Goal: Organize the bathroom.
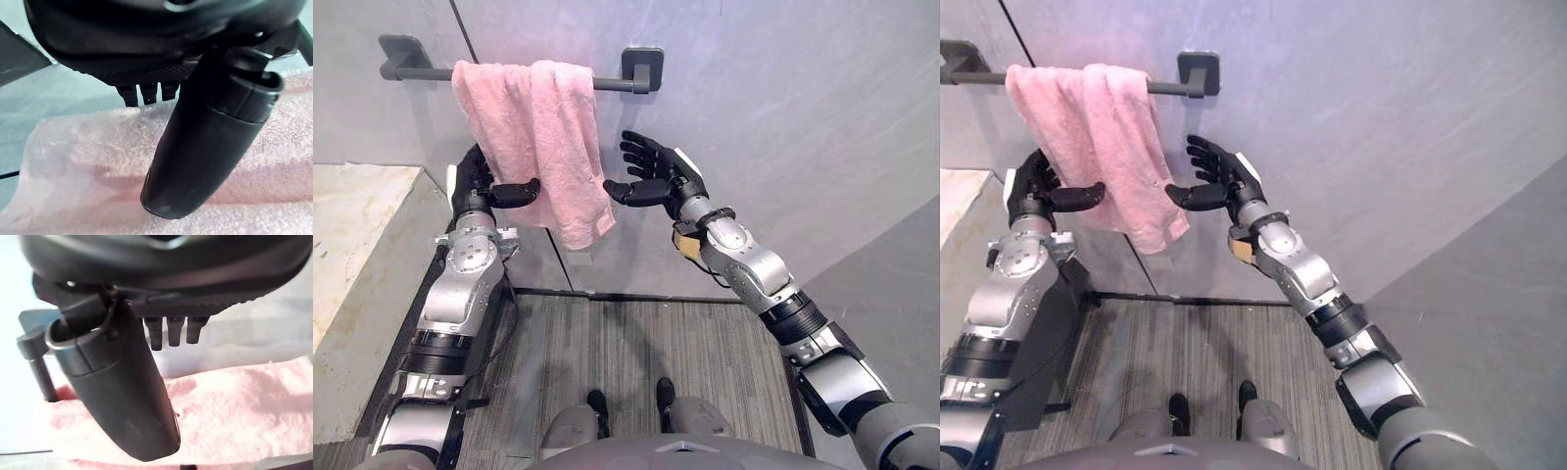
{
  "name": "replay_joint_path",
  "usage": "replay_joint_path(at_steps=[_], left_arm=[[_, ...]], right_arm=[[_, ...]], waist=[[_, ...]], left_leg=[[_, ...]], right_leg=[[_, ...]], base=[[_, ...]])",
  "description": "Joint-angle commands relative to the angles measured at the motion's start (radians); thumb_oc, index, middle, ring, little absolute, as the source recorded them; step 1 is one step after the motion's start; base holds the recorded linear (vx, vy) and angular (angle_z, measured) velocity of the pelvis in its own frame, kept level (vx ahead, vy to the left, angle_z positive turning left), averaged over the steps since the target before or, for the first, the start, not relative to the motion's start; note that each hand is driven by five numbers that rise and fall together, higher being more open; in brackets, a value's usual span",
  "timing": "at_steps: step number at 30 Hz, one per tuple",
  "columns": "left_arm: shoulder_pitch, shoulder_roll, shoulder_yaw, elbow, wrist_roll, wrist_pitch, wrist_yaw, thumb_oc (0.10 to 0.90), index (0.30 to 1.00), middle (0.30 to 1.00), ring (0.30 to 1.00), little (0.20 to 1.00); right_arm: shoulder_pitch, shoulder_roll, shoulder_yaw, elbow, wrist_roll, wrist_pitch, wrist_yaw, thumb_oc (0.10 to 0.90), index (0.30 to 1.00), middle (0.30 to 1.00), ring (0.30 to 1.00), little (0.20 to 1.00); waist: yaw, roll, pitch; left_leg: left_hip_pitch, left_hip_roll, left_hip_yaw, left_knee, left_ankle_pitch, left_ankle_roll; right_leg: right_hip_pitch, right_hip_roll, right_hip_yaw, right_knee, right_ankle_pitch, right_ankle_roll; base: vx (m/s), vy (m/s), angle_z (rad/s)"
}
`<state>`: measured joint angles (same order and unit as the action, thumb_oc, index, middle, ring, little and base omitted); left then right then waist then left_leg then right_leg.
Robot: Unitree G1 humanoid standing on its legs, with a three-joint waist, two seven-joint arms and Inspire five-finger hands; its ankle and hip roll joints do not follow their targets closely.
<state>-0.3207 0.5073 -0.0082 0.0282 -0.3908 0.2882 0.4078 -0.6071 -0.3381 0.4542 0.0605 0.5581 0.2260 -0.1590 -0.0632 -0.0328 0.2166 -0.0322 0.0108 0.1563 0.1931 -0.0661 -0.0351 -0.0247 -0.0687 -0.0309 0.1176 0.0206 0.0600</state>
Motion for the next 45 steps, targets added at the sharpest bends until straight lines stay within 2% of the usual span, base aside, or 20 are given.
replay_joint_path(at_steps=[1, 9, 18, 20, 21, 22, 23, 39, 43, 45], left_arm=[[-0.123, 0.026, -0.050, -0.114, 0.011, -0.049, -0.028, 0.800, 0.900, 0.900, 0.900, 0.900], [-0.117, 0.022, -0.049, -0.141, -0.019, -0.023, -0.002, 0.800, 0.900, 0.900, 0.900, 0.900], [-0.111, 0.025, -0.046, -0.169, -0.049, -0.027, -0.030, 0.800, 0.900, 0.900, 0.900, 0.900], [-0.112, 0.028, -0.048, -0.173, -0.051, -0.032, -0.030, 0.800, 0.900, 0.900, 0.900, 0.900], [-0.113, 0.029, -0.050, -0.176, -0.050, -0.034, -0.033, 0.653, 0.679, 0.679, 0.679, 0.679], [-0.115, 0.033, -0.049, -0.180, -0.053, -0.034, -0.035, 0.474, 0.411, 0.411, 0.411, 0.411], [-0.118, 0.037, -0.051, -0.185, -0.056, -0.032, -0.032, 0.400, 0.300, 0.300, 0.300, 0.300], [-0.131, 0.047, -0.045, -0.184, -0.065, -0.027, 0.010, 0.400, 0.300, 0.300, 0.300, 0.300], [-0.128, 0.044, -0.036, -0.175, -0.069, -0.028, 0.077, 0.400, 0.300, 0.300, 0.300, 0.300], [-0.128, 0.037, -0.019, -0.161, -0.068, -0.051, 0.189, 0.400, 0.300, 0.300, 0.300, 0.300]], right_arm=[[-0.138, 0.071, -0.012, -0.074, -0.007, -0.139, -0.002, 0.800, 0.900, 0.900, 0.900, 0.900], [-0.128, 0.102, 0.031, -0.092, 0.025, -0.154, -0.026, 0.800, 0.900, 0.900, 0.900, 0.900], [-0.129, 0.127, 0.068, -0.094, 0.026, -0.162, -0.044, 0.800, 0.900, 0.900, 0.900, 0.900], [-0.130, 0.127, 0.074, -0.097, 0.033, -0.156, -0.045, 0.524, 0.486, 0.486, 0.486, 0.486], [-0.129, 0.127, 0.076, -0.099, 0.035, -0.155, -0.049, 0.400, 0.300, 0.300, 0.300, 0.300], [-0.130, 0.128, 0.078, -0.095, 0.042, -0.154, -0.042, 0.400, 0.300, 0.300, 0.300, 0.300], [-0.132, 0.135, 0.088, -0.093, 0.050, -0.154, -0.048, 0.400, 0.300, 0.300, 0.300, 0.300], [-0.127, 0.143, 0.101, -0.084, 0.056, -0.158, -0.079, 0.400, 0.300, 0.300, 0.300, 0.300], [-0.125, 0.139, 0.100, -0.076, 0.040, -0.160, -0.084, 0.400, 0.300, 0.300, 0.300, 0.300], [-0.127, 0.139, 0.099, -0.066, 0.022, -0.163, -0.090, 0.400, 0.300, 0.300, 0.300, 0.300]], waist=[[-0.003, 0.010, -0.110], [0.010, 0.011, -0.111], [0.026, 0.015, -0.092], [0.027, 0.016, -0.090], [0.027, 0.016, -0.089], [0.028, 0.016, -0.088], [0.029, 0.017, -0.087], [0.026, 0.014, -0.083], [0.026, 0.013, -0.084], [0.026, 0.011, -0.087]], left_leg=[[0.095, 0.048, 0.017, 0.007, -0.112, 0.035], [0.097, 0.050, 0.008, -0.001, -0.103, 0.034], [0.085, 0.051, -0.007, 0.011, -0.099, 0.032], [0.083, 0.052, -0.009, 0.011, -0.098, 0.031], [0.083, 0.052, -0.009, 0.011, -0.097, 0.030], [0.083, 0.053, -0.008, 0.010, -0.096, 0.030], [0.082, 0.054, -0.008, 0.010, -0.094, 0.029], [0.083, 0.060, -0.001, 0.016, -0.092, 0.029], [0.083, 0.061, 0.002, 0.020, -0.093, 0.029], [0.085, 0.061, 0.002, 0.018, -0.092, 0.029]], right_leg=[[-0.039, -0.043, 0.071, 0.010, -0.050, 0.105], [-0.033, -0.041, 0.068, 0.012, -0.054, 0.104], [-0.032, -0.041, 0.062, 0.028, -0.063, 0.101], [-0.033, -0.041, 0.062, 0.027, -0.063, 0.100], [-0.033, -0.041, 0.062, 0.028, -0.063, 0.100], [-0.033, -0.041, 0.061, 0.028, -0.062, 0.100], [-0.033, -0.041, 0.061, 0.028, -0.062, 0.100], [-0.028, -0.041, 0.065, 0.032, -0.065, 0.098], [-0.026, -0.042, 0.064, 0.031, -0.065, 0.097], [-0.021, -0.041, 0.063, 0.026, -0.064, 0.096]], base=[[0.00, 0.000, 0.00], [0.02, 0.004, 0.06], [0.01, -0.003, 0.08], [0.00, -0.005, 0.08], [0.00, -0.009, 0.06], [0.00, -0.017, 0.04], [0.00, 0.000, 0.00], [0.00, 0.000, 0.00], [0.00, 0.000, 0.00], [0.00, 0.000, 0.00]])
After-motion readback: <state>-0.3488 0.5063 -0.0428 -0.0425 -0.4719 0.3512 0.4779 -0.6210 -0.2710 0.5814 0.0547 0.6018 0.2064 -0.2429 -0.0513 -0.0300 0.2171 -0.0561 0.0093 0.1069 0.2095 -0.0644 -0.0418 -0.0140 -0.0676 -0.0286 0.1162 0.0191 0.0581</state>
